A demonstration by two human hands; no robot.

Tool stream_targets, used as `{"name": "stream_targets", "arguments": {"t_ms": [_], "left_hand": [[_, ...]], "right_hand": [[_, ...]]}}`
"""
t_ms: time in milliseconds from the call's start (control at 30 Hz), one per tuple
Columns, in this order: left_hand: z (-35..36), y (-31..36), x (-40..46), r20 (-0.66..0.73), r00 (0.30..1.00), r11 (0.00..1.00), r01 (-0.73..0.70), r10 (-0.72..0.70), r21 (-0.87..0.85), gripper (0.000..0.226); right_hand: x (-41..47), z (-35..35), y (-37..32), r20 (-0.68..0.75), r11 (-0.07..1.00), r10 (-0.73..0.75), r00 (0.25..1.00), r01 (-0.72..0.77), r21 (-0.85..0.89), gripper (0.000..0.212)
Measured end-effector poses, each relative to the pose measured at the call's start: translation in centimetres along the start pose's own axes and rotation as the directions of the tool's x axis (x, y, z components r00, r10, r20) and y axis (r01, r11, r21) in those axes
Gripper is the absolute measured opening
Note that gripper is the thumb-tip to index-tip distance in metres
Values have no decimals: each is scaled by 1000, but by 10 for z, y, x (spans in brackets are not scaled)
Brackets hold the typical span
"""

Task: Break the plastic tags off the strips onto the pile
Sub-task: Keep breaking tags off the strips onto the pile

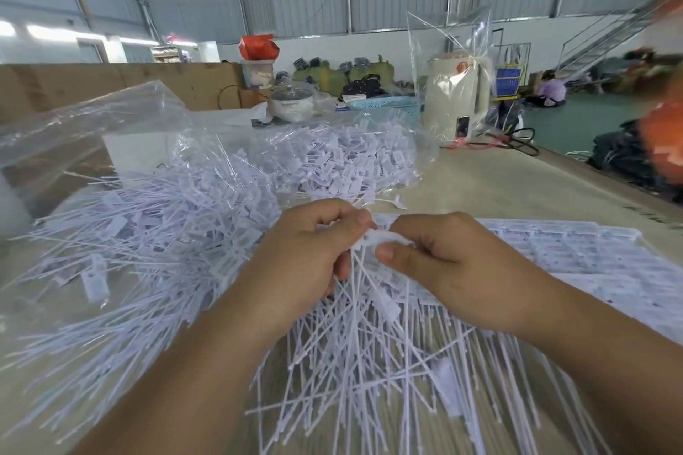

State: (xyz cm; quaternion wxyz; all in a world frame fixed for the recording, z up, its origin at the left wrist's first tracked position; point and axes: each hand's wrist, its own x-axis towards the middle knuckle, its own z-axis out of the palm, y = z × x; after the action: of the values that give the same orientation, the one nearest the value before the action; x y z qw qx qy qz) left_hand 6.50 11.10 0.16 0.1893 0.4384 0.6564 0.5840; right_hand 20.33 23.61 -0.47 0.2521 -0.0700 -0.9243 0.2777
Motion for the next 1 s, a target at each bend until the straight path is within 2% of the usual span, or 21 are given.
{"name": "stream_targets", "arguments": {"t_ms": [100,167,233,333,433,467,533,633,667,733,833,933,1000], "left_hand": [[5,0,-1,-45,999,994,14,-19,-112,26],[8,3,-2,-60,996,962,46,-64,-268,28],[11,6,-4,-48,991,884,89,-125,-459,24],[17,7,-5,-13,980,758,147,-201,-635,23],[8,5,-1,-56,943,584,155,-327,-797,20],[3,3,2,-86,938,589,138,-336,-797,18],[-4,-1,4,-106,951,690,132,-292,-711,17],[0,0,3,-43,991,863,87,-124,-498,20],[3,2,1,-21,997,900,57,-74,-431,22],[6,4,-3,28,1000,954,11,-3,-299,23],[9,2,-6,97,995,991,-13,26,-133,18],[7,2,-5,146,989,988,22,1,-153,12],[4,2,-3,161,987,989,25,-1,-146,8]], "right_hand": [[2,4,-3,-115,1000,11,993,-12,-8,37],[3,9,-7,-209,1000,4,978,0,20,41],[3,15,-12,-289,997,-9,957,31,75,42],[3,20,-19,-360,997,-10,933,36,66,40],[4,11,-16,-492,985,72,868,16,173,41],[4,5,-13,-518,982,86,851,17,190,42],[4,-2,-9,-471,977,69,879,37,211,43],[1,1,-5,-246,957,8,969,64,282,27],[0,4,-4,-170,951,-11,985,63,302,22],[-1,9,-4,-53,947,-64,997,77,311,25],[-2,12,-4,28,951,-111,993,98,292,36],[-1,13,-4,26,961,-121,992,111,252,44],[-1,12,-3,28,969,-119,993,110,221,42]]}}
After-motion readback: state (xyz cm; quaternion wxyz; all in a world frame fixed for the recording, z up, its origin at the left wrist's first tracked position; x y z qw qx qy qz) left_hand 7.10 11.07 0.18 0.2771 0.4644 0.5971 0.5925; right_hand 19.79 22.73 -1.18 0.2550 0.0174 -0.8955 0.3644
